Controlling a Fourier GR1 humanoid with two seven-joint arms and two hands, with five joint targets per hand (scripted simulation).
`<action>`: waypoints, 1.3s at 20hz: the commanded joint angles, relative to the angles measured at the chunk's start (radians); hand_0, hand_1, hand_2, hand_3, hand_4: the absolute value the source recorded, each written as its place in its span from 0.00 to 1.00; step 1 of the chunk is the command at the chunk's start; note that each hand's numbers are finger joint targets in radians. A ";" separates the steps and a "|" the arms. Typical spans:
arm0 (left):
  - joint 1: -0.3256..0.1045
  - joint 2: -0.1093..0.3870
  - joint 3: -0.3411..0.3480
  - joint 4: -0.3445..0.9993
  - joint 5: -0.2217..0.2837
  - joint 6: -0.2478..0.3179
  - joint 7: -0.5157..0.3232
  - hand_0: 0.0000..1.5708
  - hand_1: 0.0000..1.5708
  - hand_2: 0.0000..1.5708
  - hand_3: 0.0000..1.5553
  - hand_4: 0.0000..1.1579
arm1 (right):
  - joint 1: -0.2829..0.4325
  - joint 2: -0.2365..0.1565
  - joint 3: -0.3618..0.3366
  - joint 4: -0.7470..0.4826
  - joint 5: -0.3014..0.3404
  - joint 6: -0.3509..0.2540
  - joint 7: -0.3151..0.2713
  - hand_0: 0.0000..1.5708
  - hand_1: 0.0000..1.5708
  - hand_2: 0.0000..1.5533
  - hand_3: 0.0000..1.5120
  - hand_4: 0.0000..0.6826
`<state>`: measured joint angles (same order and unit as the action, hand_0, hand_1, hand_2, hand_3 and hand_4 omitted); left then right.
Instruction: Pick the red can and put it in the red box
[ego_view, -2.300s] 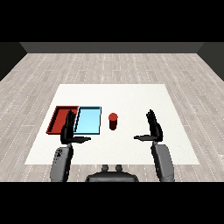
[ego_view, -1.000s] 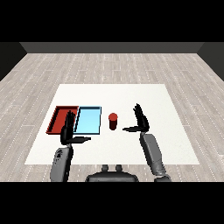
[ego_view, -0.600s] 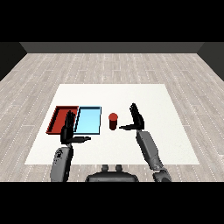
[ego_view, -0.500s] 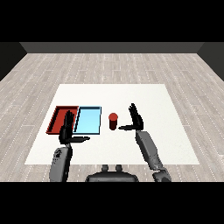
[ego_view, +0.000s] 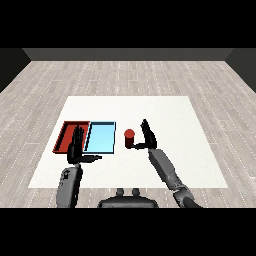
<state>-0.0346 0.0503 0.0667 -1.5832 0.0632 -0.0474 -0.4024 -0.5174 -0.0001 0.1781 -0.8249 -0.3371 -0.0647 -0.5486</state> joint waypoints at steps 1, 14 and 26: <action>-0.003 0.011 0.035 0.033 0.045 -0.031 -0.038 0.00 0.00 0.00 0.00 0.00 | -0.023 0.000 0.063 0.034 -0.036 -0.046 -0.018 0.00 0.00 0.00 0.00 0.00; 0.067 0.046 0.026 -0.094 0.062 -0.065 0.017 0.00 0.00 0.00 0.00 0.00 | -0.091 0.000 0.157 0.231 -0.190 -0.028 -0.156 0.00 0.00 0.00 0.00 0.00; 0.059 -0.015 -0.022 -0.066 0.002 0.002 0.013 0.00 0.00 0.00 0.00 0.00 | -0.222 0.000 0.271 0.330 -0.392 -0.050 -0.170 0.00 0.00 0.00 0.00 0.00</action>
<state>0.0009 0.0504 0.0541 -1.6128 0.0705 -0.0656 -0.4095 -0.6839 -0.0008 0.4443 -0.5337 -0.6902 -0.1199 -0.7294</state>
